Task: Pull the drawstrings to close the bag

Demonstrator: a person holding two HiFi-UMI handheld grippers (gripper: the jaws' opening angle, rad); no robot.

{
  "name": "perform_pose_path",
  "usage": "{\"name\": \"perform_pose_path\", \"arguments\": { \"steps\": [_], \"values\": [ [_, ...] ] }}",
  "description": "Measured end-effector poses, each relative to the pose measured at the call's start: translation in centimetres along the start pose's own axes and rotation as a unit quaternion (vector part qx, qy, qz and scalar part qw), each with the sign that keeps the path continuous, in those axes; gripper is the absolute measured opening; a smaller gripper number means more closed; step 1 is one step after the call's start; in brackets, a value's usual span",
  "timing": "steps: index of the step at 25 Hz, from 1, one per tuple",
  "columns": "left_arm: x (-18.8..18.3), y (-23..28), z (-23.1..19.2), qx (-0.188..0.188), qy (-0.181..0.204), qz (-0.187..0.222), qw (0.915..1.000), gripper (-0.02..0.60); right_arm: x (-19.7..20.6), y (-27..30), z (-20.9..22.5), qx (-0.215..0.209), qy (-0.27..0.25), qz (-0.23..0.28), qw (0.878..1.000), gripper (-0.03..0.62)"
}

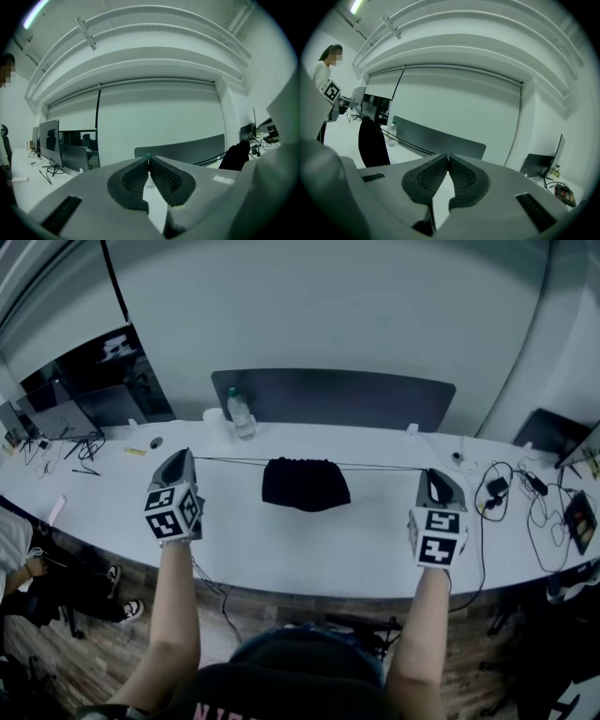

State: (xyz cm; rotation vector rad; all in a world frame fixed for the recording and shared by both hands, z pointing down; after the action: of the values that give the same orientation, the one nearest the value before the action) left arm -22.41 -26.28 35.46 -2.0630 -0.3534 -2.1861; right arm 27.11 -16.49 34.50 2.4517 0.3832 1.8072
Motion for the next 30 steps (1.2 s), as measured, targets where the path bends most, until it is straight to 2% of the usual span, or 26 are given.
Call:
{"name": "perform_pose_path", "arguments": {
  "steps": [30],
  "values": [
    [0.4, 0.8, -1.7, -0.018, 0.002, -0.010, 0.9998, 0.014, 0.7, 0.5, 2.5, 0.045, 0.023, -0.014, 0.999, 0.008]
  ]
}}
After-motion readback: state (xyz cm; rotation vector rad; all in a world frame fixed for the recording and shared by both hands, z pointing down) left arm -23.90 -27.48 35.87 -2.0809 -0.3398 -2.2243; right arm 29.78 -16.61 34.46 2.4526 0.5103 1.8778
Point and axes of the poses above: the fingertips, and each gripper's own axes: y forward along the fingers, z to its right, x out of its underside, the point moved 8 cm from there along -y, backward along the fingers, and after that the axes turned 3 degrees about x, right-handed, at the moved point
